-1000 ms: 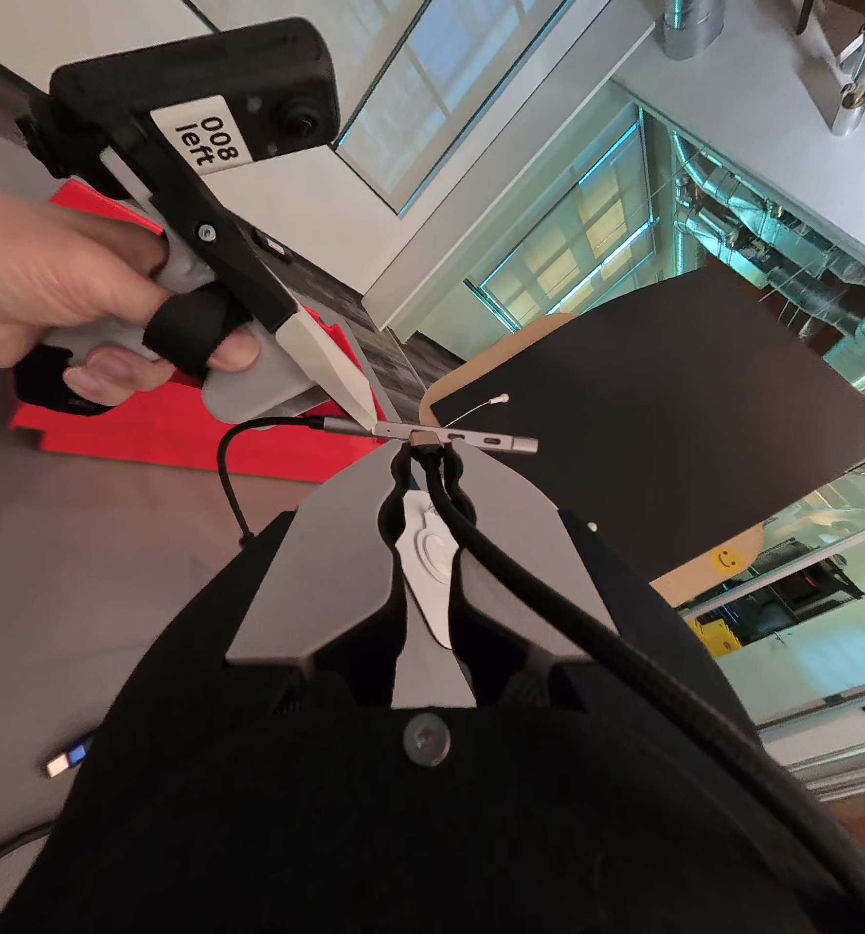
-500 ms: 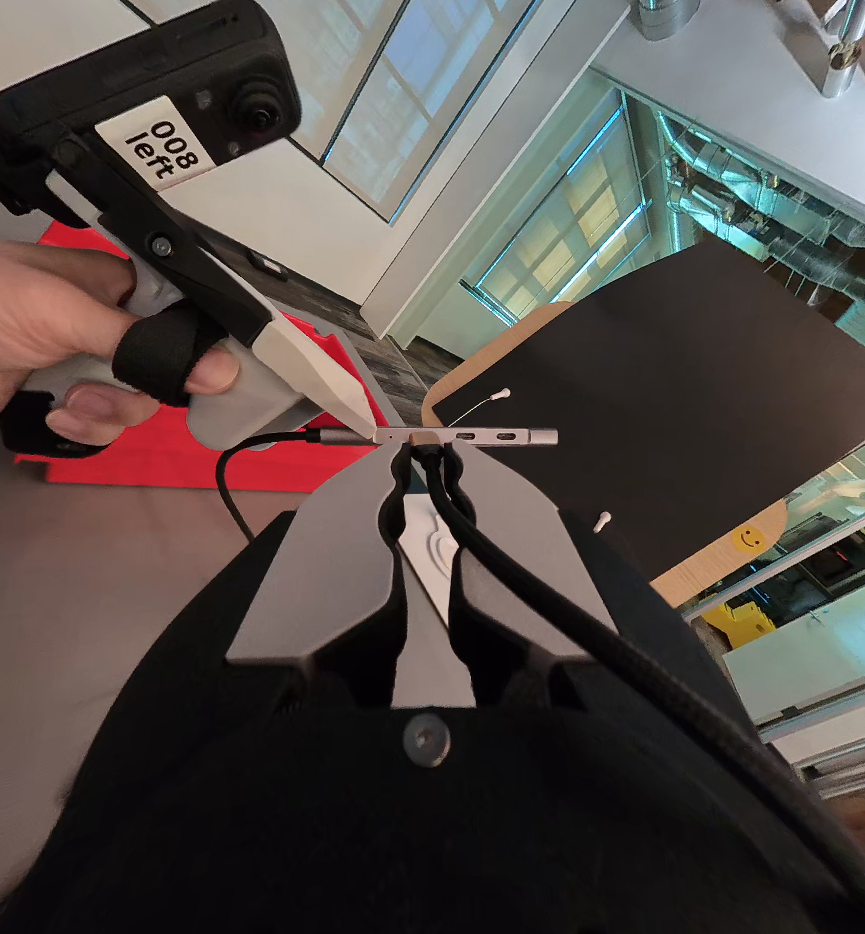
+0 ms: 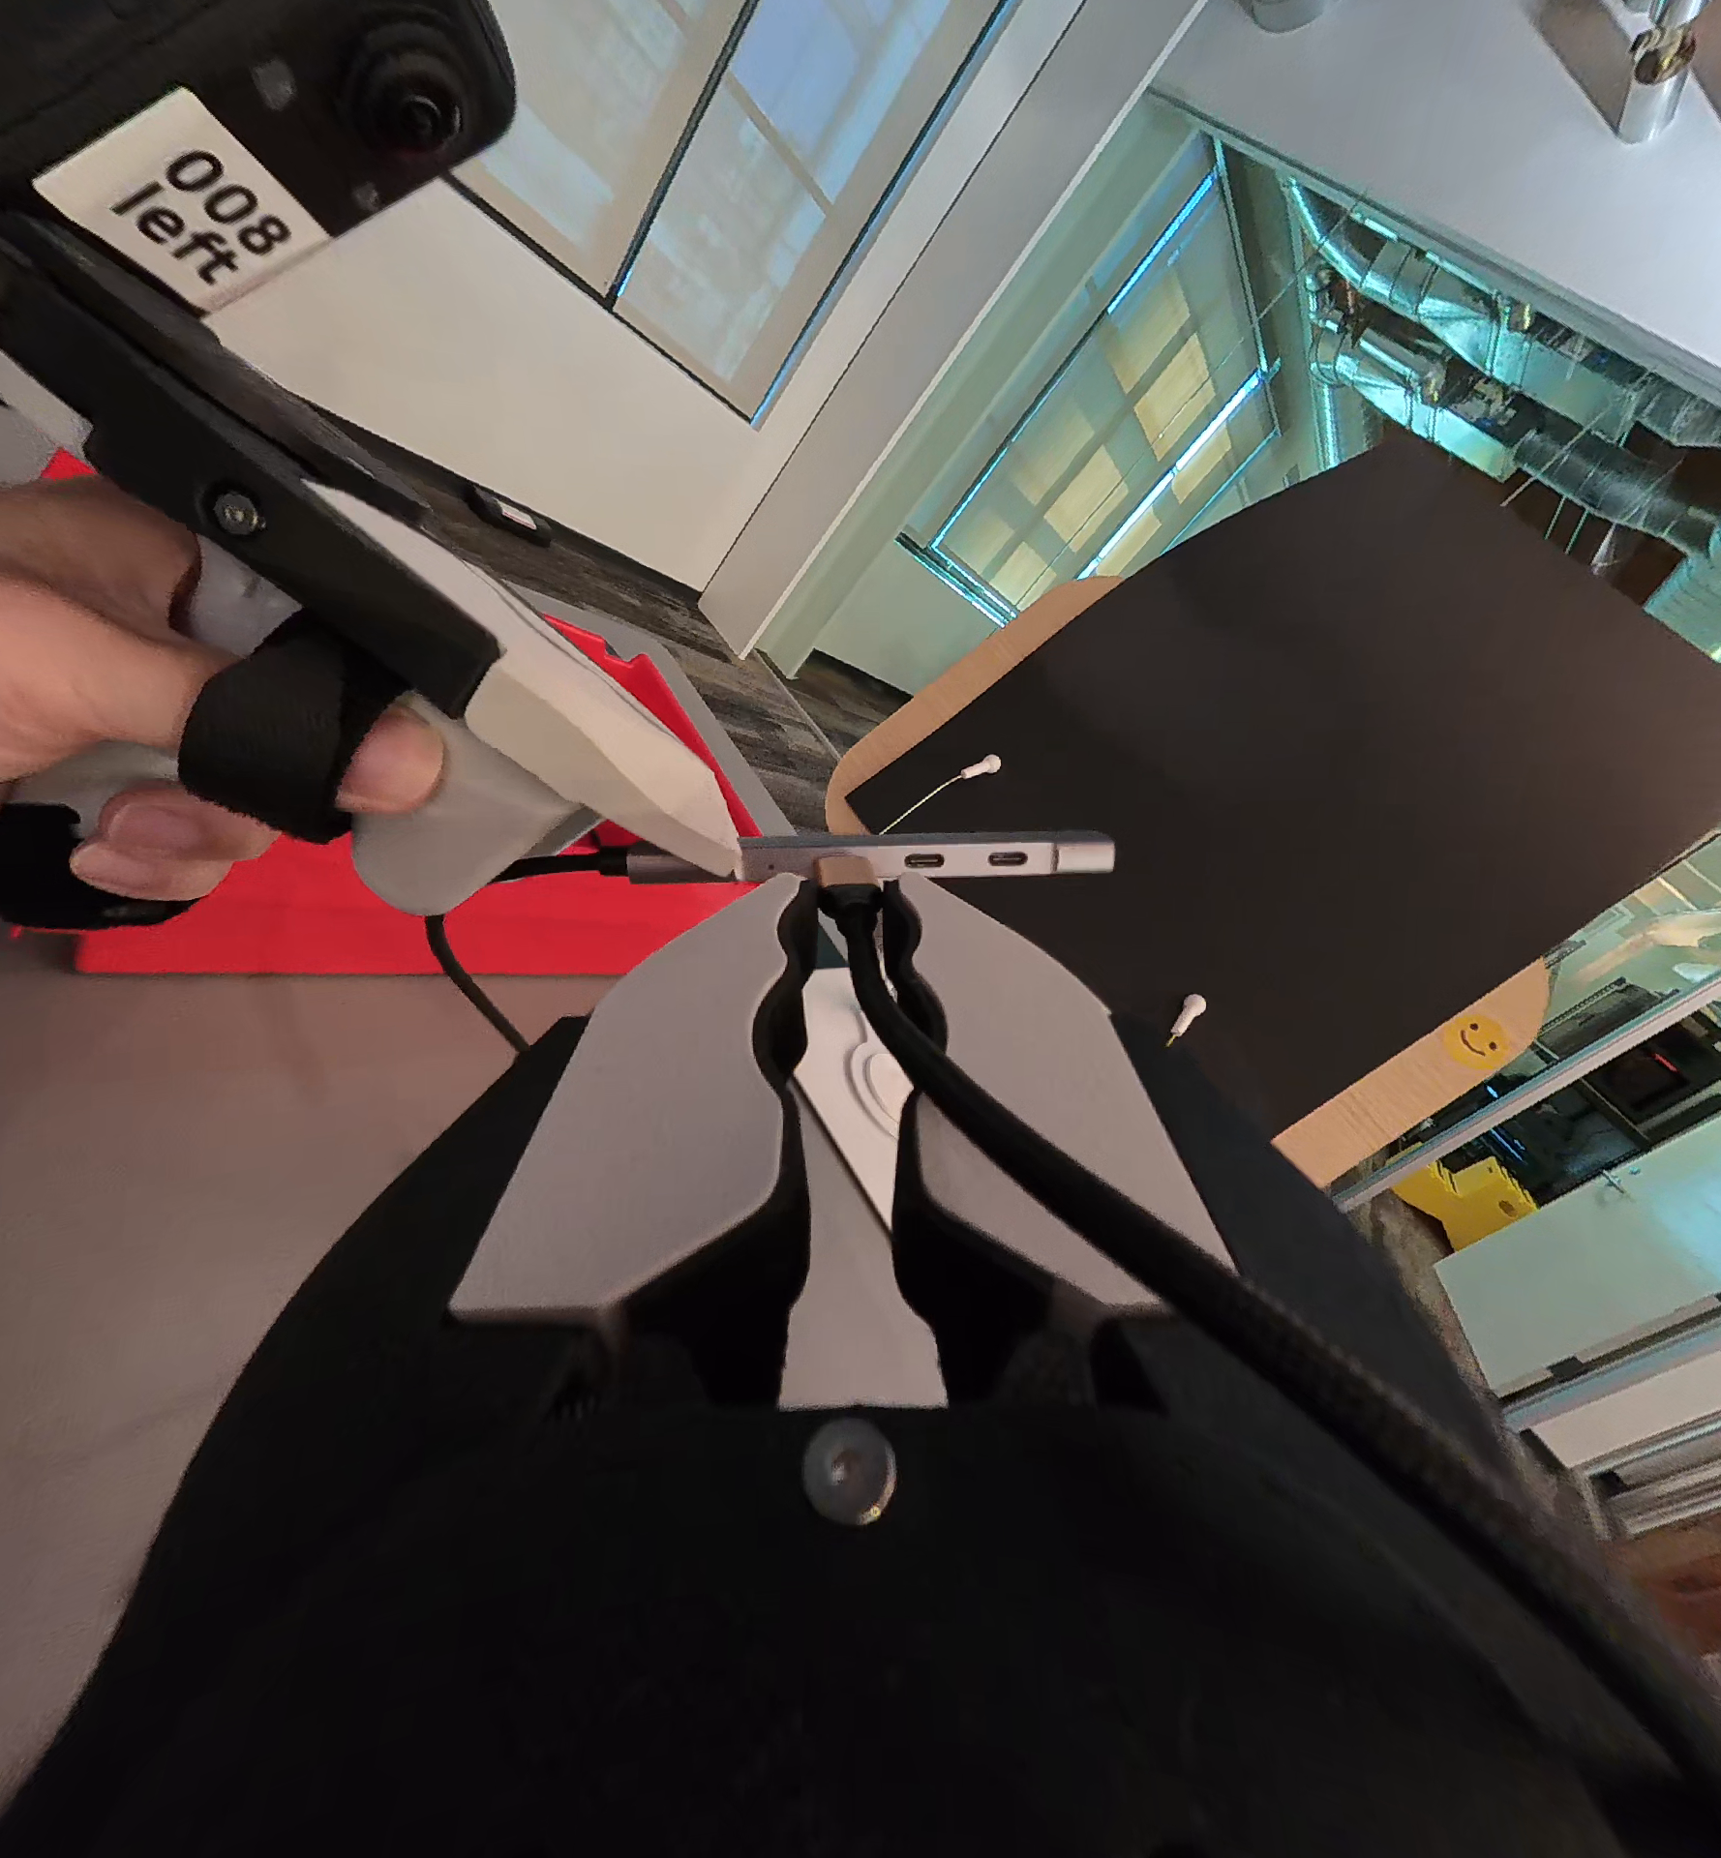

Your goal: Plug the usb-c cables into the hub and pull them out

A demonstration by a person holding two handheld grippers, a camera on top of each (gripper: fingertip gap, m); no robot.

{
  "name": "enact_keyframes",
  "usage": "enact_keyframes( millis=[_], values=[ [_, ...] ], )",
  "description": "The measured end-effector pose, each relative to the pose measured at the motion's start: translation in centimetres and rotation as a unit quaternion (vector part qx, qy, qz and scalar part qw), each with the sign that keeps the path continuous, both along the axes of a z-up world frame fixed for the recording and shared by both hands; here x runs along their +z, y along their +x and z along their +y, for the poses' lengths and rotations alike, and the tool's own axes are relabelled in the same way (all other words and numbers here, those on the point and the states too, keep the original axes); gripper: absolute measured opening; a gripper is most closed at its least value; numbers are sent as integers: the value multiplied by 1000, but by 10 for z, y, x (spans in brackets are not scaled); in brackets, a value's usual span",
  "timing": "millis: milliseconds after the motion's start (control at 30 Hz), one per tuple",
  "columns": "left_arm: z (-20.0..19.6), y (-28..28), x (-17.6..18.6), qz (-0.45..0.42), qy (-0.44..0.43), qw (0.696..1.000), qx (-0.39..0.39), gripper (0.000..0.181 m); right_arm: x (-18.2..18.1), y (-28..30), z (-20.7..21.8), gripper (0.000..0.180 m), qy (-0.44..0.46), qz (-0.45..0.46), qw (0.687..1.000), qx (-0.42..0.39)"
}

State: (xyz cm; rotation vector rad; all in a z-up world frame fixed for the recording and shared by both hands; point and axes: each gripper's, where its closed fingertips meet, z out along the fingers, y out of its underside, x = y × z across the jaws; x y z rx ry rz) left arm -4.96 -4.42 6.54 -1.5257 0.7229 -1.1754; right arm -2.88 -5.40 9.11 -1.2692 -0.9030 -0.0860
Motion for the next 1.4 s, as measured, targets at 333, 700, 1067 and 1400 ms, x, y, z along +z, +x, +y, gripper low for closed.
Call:
enact_keyframes(
  millis=[333, 700, 1067, 1400],
  values=[
    [0, 0, 1, 9, 21, 999, 27, 21, 0, 0, 2, 13, -8, 14, 1000, -7],
    [3, -2, 1, 0, 12, 999, 33, 21, 4, 2, -1, 13, 11, 15, 1000, -4],
    [-3, 0, 4, -12, 20, 1000, 7, 21, 29, 31, -4, 13, 33, 40, 999, -3],
    [-13, 7, 10, -20, 38, 999, -6, 21, 31, 34, -4, 13, 28, 57, 998, 4]
  ],
)
